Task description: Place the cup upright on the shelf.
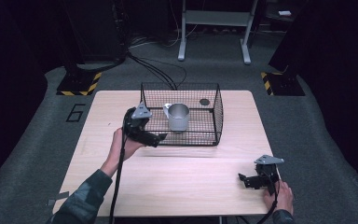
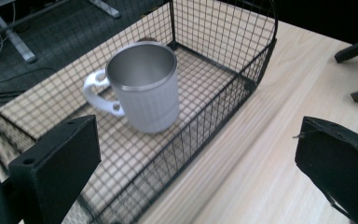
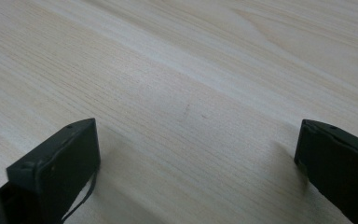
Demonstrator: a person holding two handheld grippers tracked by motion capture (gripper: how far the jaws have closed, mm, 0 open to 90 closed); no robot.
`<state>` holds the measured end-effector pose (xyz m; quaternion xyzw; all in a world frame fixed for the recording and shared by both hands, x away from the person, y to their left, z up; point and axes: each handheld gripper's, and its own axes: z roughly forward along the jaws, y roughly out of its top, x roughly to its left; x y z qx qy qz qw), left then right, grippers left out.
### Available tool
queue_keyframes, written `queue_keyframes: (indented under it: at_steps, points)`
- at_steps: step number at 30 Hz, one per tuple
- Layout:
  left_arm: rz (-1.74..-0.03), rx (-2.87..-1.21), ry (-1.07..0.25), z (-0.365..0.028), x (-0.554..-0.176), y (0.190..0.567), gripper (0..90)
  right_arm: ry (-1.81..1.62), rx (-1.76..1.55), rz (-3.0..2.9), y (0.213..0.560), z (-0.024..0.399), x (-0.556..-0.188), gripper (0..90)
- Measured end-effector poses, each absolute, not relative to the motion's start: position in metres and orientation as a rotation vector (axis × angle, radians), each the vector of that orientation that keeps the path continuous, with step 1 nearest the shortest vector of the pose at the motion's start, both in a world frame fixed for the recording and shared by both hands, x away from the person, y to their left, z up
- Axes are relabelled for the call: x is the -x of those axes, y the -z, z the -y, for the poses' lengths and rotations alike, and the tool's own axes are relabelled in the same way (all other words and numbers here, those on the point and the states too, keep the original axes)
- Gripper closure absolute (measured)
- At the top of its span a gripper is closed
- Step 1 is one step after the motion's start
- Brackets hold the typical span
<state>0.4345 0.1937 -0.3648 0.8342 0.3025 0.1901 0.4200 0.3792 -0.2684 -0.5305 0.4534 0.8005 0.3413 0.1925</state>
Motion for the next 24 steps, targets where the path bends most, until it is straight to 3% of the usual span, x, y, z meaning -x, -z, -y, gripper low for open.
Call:
queue_keyframes:
  at_steps: [12, 24]
  points:
    - [-0.884, -2.070, -0.508, -0.252, -0.387, 0.413, 0.2, -0.957, -1.284, -2.247, 0.530, 0.268, -0.379, 0.0]
    - [-1.039, -2.022, -0.527, -0.290, -0.366, 0.458, 0.2, -0.948, -1.269, -2.261, 0.530, 0.269, -0.379, 0.0]
